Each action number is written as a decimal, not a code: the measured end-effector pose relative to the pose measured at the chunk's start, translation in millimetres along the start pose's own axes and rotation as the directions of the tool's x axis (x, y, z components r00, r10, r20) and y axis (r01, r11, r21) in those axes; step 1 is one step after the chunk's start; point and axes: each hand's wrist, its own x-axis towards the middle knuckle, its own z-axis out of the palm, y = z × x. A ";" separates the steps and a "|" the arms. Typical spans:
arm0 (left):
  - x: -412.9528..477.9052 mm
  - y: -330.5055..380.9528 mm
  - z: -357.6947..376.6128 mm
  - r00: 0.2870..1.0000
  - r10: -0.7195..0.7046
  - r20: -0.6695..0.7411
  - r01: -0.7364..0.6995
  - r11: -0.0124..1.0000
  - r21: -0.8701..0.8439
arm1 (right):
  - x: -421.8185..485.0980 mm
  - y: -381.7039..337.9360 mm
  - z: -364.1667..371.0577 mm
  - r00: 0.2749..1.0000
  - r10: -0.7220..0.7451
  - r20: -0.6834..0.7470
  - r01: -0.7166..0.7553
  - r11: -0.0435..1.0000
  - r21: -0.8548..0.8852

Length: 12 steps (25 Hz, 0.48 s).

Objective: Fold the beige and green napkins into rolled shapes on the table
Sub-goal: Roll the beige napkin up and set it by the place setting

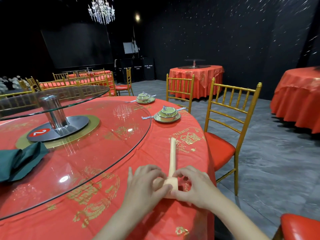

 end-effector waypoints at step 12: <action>26.3 -7.9 -1.8 0.960 -0.070 0.272 0.099 0.991 -0.095 | 11.4 18.1 -1.0 1.000 0.005 0.007 -0.006 0.978 0.208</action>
